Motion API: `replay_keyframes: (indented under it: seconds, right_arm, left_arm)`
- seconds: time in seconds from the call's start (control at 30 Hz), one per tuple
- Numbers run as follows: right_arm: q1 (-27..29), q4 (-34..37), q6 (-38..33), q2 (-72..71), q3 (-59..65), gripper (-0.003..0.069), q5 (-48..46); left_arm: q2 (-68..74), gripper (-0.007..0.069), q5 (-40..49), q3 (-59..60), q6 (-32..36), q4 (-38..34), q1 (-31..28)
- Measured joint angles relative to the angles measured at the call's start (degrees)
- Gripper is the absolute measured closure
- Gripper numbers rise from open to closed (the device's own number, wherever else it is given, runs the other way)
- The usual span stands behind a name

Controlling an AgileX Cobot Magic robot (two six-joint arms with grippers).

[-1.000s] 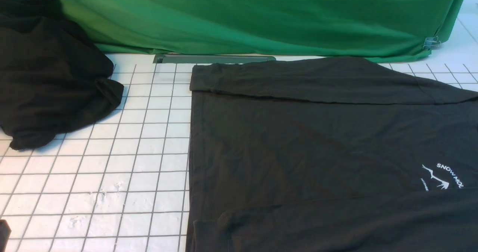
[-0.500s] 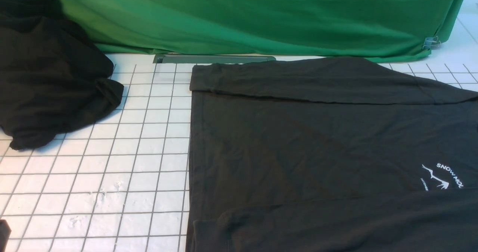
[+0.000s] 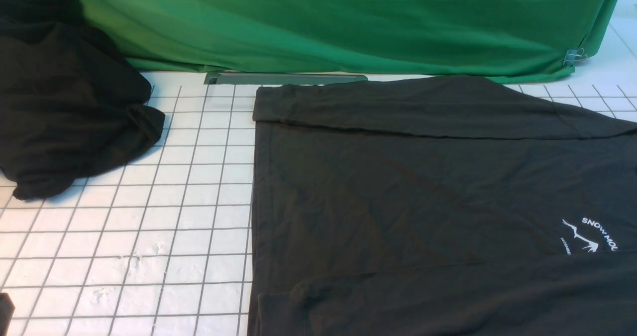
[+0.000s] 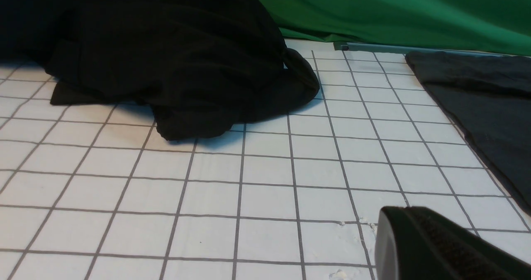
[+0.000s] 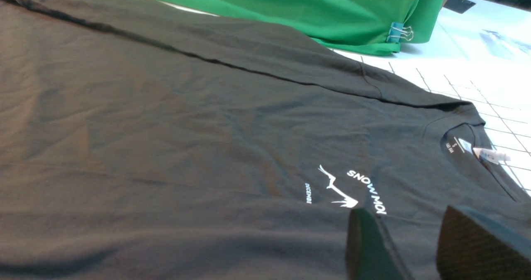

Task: Fold a long-sleeved shirt over a white checkered tablecloth.
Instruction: 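Grasp the left edge of the dark T-shirt lying flat on the table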

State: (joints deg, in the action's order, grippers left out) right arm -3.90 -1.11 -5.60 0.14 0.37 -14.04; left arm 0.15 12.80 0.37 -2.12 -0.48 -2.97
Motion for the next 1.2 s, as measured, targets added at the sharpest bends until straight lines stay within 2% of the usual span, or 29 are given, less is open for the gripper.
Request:
replay_keyframes:
  seconds: [0.83,0.93,1.03,1.1,1.2]
  right_arm:
    - [0.0,0.0,0.0,0.0,0.0,0.0417,0.0]
    - [0.0,0.0,0.0,0.0,0.0,0.0417,0.0]
    - [0.0,0.0,0.0,0.0,0.0,0.0417,0.0]
    - [0.0,0.0,0.0,0.0,0.0,0.0417,0.63]
    - [0.0,0.31,0.65,0.0,0.0,0.0417,2.57]
  left_arm:
    - [0.0,0.0622,-0.07,0.0,0.41,1.42,0.0]
    - [0.0,0.0622,-0.96,0.0,-0.41,-0.79,0.0]
    - [0.0,0.0622,-3.45,0.0,-6.79,-13.3,0.0]
    - [0.0,0.0622,-4.83,0.04,-12.89,-26.53,0.0]
    - [0.0,0.0622,-6.21,0.04,-17.31,-36.15,0.0]
